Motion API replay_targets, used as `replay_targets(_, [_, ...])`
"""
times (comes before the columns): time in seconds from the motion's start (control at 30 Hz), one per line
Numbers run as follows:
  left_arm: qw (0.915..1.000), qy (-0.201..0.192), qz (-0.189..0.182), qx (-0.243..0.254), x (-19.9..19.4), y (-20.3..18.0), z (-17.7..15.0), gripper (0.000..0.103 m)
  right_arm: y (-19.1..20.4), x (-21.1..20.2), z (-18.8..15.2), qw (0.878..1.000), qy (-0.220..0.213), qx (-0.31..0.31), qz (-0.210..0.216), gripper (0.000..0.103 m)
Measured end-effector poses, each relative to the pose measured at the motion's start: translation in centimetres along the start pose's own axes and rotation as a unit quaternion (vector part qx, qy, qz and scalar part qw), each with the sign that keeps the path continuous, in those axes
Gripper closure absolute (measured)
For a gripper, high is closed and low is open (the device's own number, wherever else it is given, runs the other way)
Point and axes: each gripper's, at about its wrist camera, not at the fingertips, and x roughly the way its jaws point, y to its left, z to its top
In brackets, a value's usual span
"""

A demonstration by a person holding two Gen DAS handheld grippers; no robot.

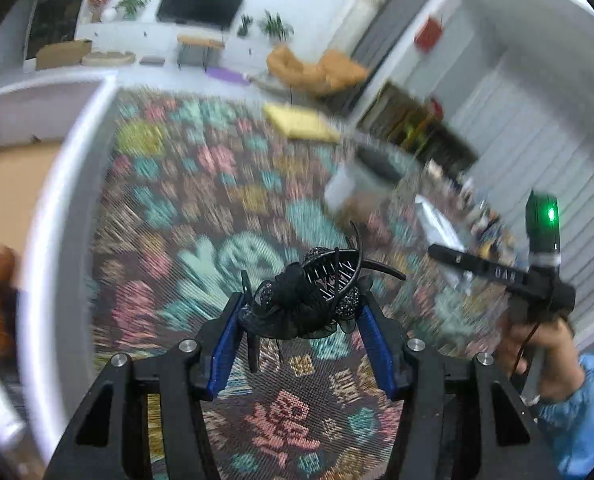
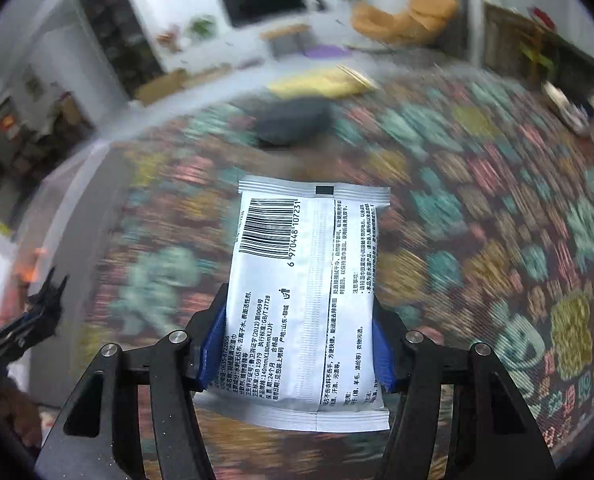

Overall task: Organize soft objects
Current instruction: 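Carry the cable bundle into the white box with the left tool while the right lifts the packet, then drop the white packet into the white box with the right tool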

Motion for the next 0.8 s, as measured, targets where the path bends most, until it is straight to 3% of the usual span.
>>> replay_targets(0.07, [0.9993, -0.034, 0.016, -0.003, -4.5, 1.4, 1.0, 0.047, 4.1, -1.9, 1.3, 0.999, -0.016, -0.023, 0.037, 0.041])
replay_targets(0.17, [0.9938, -0.071, 0.085, -0.006, -10.6, 4.6, 1.9, 0.047, 12.0, -3.9, 3.2, 0.991, -0.033, -0.063, 0.111, 0.04])
replay_targets(0.27, [0.9805, -0.082, 0.177, -0.02, -14.7, 8.7, 1.8, 0.047, 21.0, -3.7, 4.8, 0.976, -0.021, -0.097, 0.195, 0.04])
replay_targets(0.33, [0.9696, -0.083, 0.227, -0.041, -16.5, 11.3, 1.1, 0.045, 25.3, -2.7, 5.0, 0.968, -0.009, -0.113, 0.223, 0.039])
replay_targets(0.37, [0.9641, -0.082, 0.248, -0.05, -17.3, 12.4, 0.6, 0.038, 27.5, -2.0, 4.9, 0.963, 0.0, -0.12, 0.24, 0.035])
replay_targets(0.4, [0.9577, -0.081, 0.27, -0.06, -18.0, 13.5, 0.0, 0.023, 29.9, -0.8, 4.6, 0.957, 0.015, -0.128, 0.261, 0.028])
replay_targets(0.47, [0.9468, -0.078, 0.303, -0.075, -18.7, 15.1, -1.1, 0.009, 32.7, 1.3, 3.8, 0.948, 0.035, -0.125, 0.289, 0.02])
replay_targets(0.6, [0.9393, -0.074, 0.32, -0.099, -19.6, 16.4, -3.0, 0.009, 35.2, 4.7, 2.4, 0.946, 0.062, -0.106, 0.298, 0.02])
replay_targets(0.8, [0.9319, -0.097, 0.332, -0.108, -21.0, 15.6, -4.3, 0.009, 33.7, 3.5, 0.7, 0.955, 0.029, -0.159, 0.248, 0.02])
